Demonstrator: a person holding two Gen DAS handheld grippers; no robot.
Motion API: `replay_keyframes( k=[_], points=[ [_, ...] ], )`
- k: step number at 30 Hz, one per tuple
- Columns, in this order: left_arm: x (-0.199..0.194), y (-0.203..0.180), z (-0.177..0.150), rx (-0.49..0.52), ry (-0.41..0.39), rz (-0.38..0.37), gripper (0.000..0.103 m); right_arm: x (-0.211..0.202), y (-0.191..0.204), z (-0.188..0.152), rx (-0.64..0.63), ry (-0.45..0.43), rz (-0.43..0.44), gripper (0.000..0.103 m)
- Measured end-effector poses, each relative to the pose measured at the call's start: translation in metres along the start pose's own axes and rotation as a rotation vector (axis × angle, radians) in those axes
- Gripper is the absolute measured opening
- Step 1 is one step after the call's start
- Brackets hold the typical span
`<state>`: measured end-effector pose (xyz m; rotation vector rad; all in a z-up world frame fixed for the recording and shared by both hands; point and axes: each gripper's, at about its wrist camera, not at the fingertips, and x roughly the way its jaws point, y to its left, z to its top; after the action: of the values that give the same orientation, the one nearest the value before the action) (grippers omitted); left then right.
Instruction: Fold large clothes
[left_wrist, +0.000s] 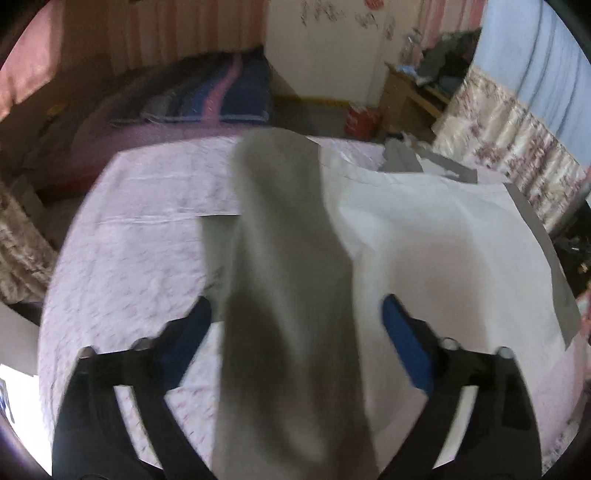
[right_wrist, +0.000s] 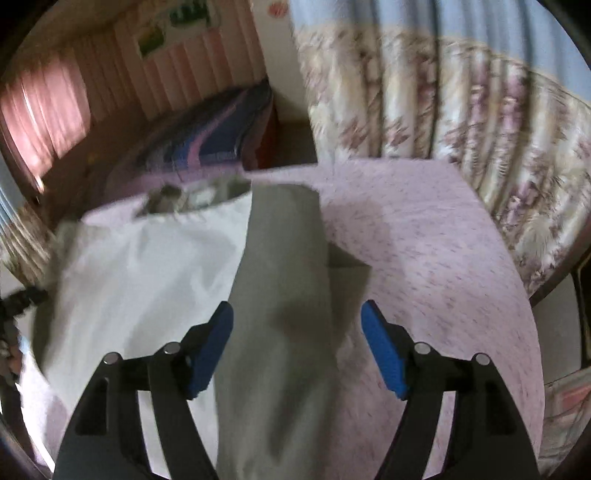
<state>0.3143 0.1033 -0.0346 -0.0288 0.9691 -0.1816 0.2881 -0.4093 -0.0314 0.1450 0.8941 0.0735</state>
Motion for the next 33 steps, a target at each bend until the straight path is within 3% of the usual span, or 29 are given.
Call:
replay_keyframes(
  k=[1,2,3,4,5,7,11,14,15,17,19,22,24,25,26,27,28,31,33],
  points=[
    [0.007,-0.002,0.004,0.01,0.023,-0.003,0.051,0.011,0.005,0.003,-0.021,0.02,-0.022,0.072],
    [0.015,-0.004,0.006,0.029,0.046,0.014,0.046,0.024,0.011,0.005,-0.042,0.059,-0.024,0.071],
    [0.022,-0.008,0.009,0.047,0.063,0.032,0.039,0.031,0.015,0.006,-0.05,0.088,-0.014,0.052],
    [0.027,-0.009,0.011,0.059,0.073,0.041,0.027,0.038,0.02,0.005,-0.061,0.117,-0.009,0.02],
    [0.03,-0.009,0.012,0.065,0.079,0.041,0.02,0.041,0.026,0.004,-0.09,0.13,-0.029,0.012],
    [0.025,-0.007,0.011,0.074,0.055,0.037,0.006,0.029,0.042,0.0,-0.184,0.069,-0.084,0.003],
    [-0.022,-0.011,0.007,0.085,-0.131,0.023,0.001,-0.028,0.065,0.005,-0.271,-0.171,-0.144,0.001],
    [-0.053,-0.02,0.008,0.097,-0.281,0.081,0.001,-0.064,0.079,0.01,-0.327,-0.347,-0.232,0.001],
    [-0.056,-0.021,0.011,0.116,-0.316,0.11,0.002,-0.066,0.081,0.014,-0.349,-0.363,-0.268,0.001],
    [-0.043,-0.015,0.023,0.119,-0.281,0.113,0.006,-0.053,0.083,0.023,-0.378,-0.332,-0.325,0.001],
    [-0.01,0.001,0.036,0.085,-0.19,0.133,0.012,-0.019,0.082,0.027,-0.419,-0.244,-0.392,0.002],
    [0.052,0.03,0.042,0.031,-0.032,0.273,0.013,0.045,0.072,0.021,-0.471,-0.054,-0.481,0.002],
    [0.074,0.051,0.037,-0.008,0.046,0.258,0.017,0.069,0.057,0.015,-0.451,0.067,-0.508,0.002],
    [0.075,0.058,0.031,-0.02,0.052,0.236,0.021,0.07,0.049,0.014,-0.426,0.083,-0.496,0.003],
    [0.072,0.059,0.028,-0.016,0.046,0.252,0.026,0.067,0.043,0.016,-0.39,0.077,-0.487,0.003],
    [0.063,0.061,0.024,-0.003,0.032,0.325,0.038,0.054,0.034,0.017,-0.324,0.061,-0.461,0.008],
    [0.055,0.062,0.022,0.002,0.013,0.355,0.053,0.04,0.029,0.019,-0.279,0.03,-0.425,0.019],
    [0.015,0.061,0.02,-0.021,-0.064,0.368,0.073,-0.019,0.036,0.014,-0.206,-0.133,-0.303,0.044],
    [-0.013,0.052,0.016,-0.074,-0.111,0.305,0.083,-0.043,0.055,0.002,-0.215,-0.197,-0.239,0.048]
  ],
)
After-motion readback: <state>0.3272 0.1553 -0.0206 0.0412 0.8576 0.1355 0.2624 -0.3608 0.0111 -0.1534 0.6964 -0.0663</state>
